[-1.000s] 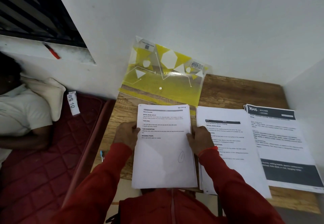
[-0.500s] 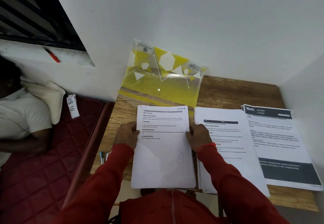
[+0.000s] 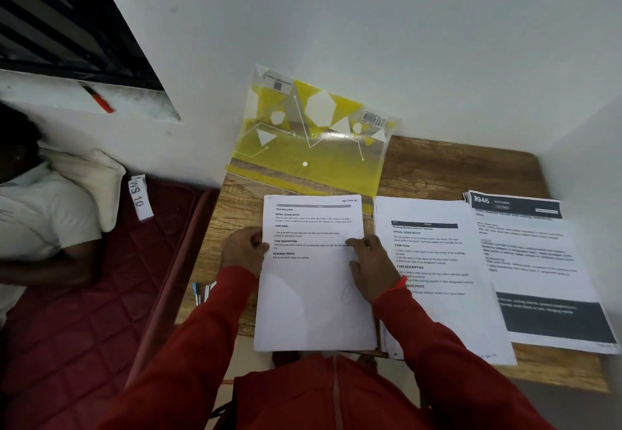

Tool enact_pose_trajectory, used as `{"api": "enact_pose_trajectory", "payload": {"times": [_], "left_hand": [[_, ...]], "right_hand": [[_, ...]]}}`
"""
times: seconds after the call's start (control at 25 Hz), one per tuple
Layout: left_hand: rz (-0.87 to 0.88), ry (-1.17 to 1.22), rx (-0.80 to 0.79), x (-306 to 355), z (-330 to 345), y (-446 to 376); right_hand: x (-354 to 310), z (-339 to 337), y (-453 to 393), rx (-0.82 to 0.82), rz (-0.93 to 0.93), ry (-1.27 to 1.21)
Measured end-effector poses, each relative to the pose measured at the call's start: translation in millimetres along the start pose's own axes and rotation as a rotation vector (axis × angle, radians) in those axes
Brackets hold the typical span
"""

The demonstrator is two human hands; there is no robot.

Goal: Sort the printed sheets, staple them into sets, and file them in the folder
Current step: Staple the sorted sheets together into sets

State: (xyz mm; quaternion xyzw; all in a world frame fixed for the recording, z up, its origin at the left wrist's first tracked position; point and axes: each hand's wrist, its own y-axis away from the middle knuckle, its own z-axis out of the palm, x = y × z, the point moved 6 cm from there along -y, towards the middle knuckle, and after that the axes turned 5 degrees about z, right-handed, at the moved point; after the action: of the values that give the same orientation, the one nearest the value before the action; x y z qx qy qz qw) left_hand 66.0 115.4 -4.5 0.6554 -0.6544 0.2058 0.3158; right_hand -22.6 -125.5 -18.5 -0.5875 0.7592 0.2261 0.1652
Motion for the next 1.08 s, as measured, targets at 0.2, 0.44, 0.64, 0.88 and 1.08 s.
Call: {"api": "enact_pose_trajectory", "payload": {"times": [0.2,0.44,0.64,0.88,1.08], "left_hand": [[-0.008,0.025,0.014,0.4,0.3,1.6],[0.035,0.009,0.026,5.8,3.7,7.9],[0.054,-0.095,0.032,0.8,9.9,7.3],[0.057,-0.146,0.068,4.9,11.2,8.3],[0.079,-0.062,0.099,7.5,5.6,4.0]], "right_hand": [[-3.4,5.5,9.4,0.067,-0.097,0.073],[-5.4,5.5,21.6,0.128,0.062,0.296],[3.0,4.5,14.0,0.096,0.172,0.273],[4.8,2.9,11.9,0.133,0.114,0.27],[5.8,2.3,11.6,0.169,0.093,0.307]]}}
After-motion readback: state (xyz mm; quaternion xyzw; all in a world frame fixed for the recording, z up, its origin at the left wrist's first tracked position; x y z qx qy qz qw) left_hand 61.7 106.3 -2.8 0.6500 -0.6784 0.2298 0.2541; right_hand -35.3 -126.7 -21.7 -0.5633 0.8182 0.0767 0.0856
